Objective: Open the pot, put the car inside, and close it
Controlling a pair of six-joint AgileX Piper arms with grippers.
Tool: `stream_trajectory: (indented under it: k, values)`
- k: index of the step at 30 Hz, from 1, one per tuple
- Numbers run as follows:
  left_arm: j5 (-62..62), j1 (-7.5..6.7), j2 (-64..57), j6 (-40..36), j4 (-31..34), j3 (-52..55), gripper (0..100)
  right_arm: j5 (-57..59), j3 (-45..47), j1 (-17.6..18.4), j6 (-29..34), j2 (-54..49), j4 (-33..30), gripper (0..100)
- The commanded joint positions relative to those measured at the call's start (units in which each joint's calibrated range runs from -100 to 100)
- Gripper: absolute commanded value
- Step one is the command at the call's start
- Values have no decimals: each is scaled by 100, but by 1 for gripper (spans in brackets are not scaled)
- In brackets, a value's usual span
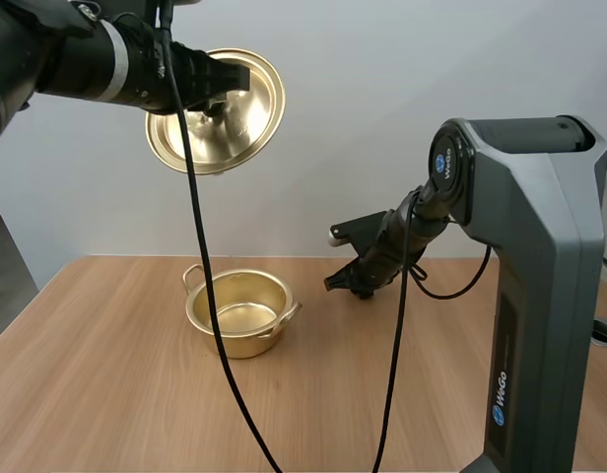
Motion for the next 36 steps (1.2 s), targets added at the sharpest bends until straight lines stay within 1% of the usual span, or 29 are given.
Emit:
stream_trajectory:
  k: [1, 3, 5, 6, 8, 10, 11, 12, 15, 18, 22, 24, 26, 27, 28, 30, 31, 32, 33, 34, 35, 36]
  values:
    - [-20, 2, 3, 1, -4, -2, 0, 162, -5, -5, -1, -795, 53, 0]
    - [-105, 2, 3, 11, -28, -2, 0, 814, -5, 75, -71, -1497, 243, 0]
    - [-161, 2, 3, 11, -70, -2, 0, 1483, -5, 210, -490, -1981, 589, 0]
    - [-162, 2, 3, 36, -99, -2, 0, 1874, -5, 299, -788, -2154, 949, 0]
    - [-162, 2, 3, 90, -133, -2, 0, 2826, -5, 475, -1502, -2472, 1920, 0]
    - [-162, 2, 3, 90, -132, -2, 0, 3784, -5, 627, -2087, -2556, 2714, 0]
    - [-162, 2, 3, 100, -135, -2, 0, 4090, -5, 707, -2259, -2556, 2917, 0]
    - [-162, 2, 3, 112, -145, -2, 0, 4226, 26, 774, -2326, -2540, 3023, 0]
    - [-162, 2, 3, 112, -145, -2, 0, 3739, 254, 941, -2415, -2445, 2921, 0]
    - [-208, 2, 3, 118, -156, -2, 0, 3785, 560, 983, -2708, -2221, 2936, 0]
    - [-222, 2, 3, 204, -333, -2, 0, 4376, 758, 1014, -3358, -1916, 3379, 0]
    - [-183, 2, 3, 229, -369, -2, 0, 4264, 770, 1014, -3404, -1803, 3409, 0]
    - [-167, 2, 3, 229, -369, -2, 0, 3870, 784, 1014, -3452, -1759, 3364, 0]
    - [-162, 2, 3, 229, -369, -2, 0, 3802, 784, 1014, -3452, -1759, 3364, 9]
    - [-162, 2, 3, 229, -369, -2, 0, 3804, 771, 1014, -3452, -1759, 3387, 27]
    - [-162, 2, 3, 229, -369, -2, 0, 3804, 771, 1014, -3466, -1759, 3605, 70]
    - [-162, 2, 3, 229, -369, -2, 0, 3781, 771, 1014, -3480, -1759, 3678, 84]
    - [-145, 2, 3, 229, -369, -2, 0, 3757, 771, 1014, -3506, -1759, 3751, 82]
    - [-110, 2, 3, 229, -353, -2, 0, 3734, 771, 1014, -3565, -1759, 3813, 73]
    - [-95, 2, 3, 229, -337, -2, 0, 3565, 771, 1014, -3566, -1771, 3852, 51]
    - [-42, 2, 3, 229, -290, -2, 0, 3288, 788, 1014, -3553, -1796, 3852, 21]
    - [16, 2, 15, 229, -239, -2, 0, 2952, 817, 1014, -3545, -1839, 3828, 0]
